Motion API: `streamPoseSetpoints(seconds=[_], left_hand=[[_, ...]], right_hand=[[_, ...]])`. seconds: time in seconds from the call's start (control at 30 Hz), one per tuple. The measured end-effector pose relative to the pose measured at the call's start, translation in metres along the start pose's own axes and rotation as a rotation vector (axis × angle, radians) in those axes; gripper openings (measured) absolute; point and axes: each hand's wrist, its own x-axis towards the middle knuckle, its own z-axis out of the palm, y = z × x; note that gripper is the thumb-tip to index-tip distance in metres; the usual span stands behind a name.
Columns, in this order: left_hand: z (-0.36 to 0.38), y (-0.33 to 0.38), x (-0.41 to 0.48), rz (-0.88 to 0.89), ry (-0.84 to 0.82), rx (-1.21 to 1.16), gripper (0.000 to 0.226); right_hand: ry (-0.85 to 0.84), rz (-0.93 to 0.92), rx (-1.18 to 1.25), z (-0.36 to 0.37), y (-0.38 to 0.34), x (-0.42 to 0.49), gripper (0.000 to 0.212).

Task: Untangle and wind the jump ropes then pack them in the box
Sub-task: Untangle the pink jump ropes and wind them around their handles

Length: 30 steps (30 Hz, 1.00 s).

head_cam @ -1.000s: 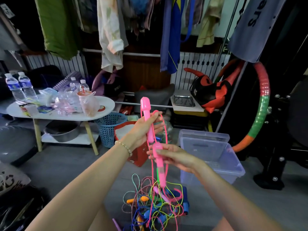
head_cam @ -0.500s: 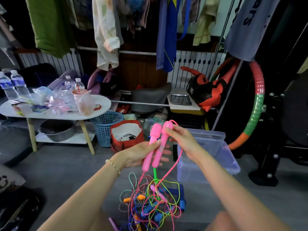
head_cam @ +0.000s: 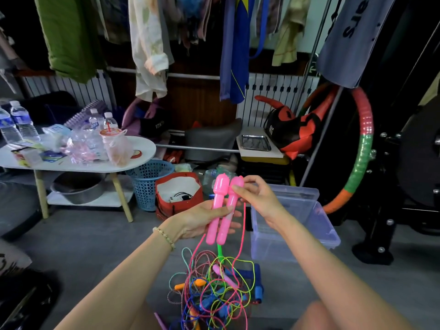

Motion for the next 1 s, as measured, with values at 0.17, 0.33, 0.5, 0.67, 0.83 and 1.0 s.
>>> streamPoseSetpoints(seconds=[0.17, 0.33, 0.5, 0.67, 0.83, 1.0], left_hand=[[0.007, 0.005, -0.002, 0.002, -0.044, -0.076, 0.022], [0.017, 0.012, -0.008, -0.091, -0.121, -0.025, 0.016], [0.016, 0.013, -0.012, -0.132, -0.122, -0.006, 0.014], [0.019, 0.009, -0.013, -0.016, -0.017, 0.167, 0.017], [0.02, 0.001, -0.016, 0.165, 0.266, 0.454, 0.048], [0.023, 0.006, -0.016, 0.249, 0.193, 0.471, 0.059]], right_hand=[[0.023, -0.19, -0.184, 0.0, -0.012, -0.002, 0.056], [-0.165, -0.169, -0.115, 0.005, -0.026, -0.007, 0.049], [-0.144, -0.102, -0.009, 0.011, -0.019, -0.008, 0.035], [0.054, -0.084, 0.024, 0.019, -0.011, -0.005, 0.02], [0.13, -0.136, 0.016, 0.018, -0.013, -0.001, 0.02], [0.094, -0.164, 0.052, 0.021, -0.017, -0.003, 0.02]])
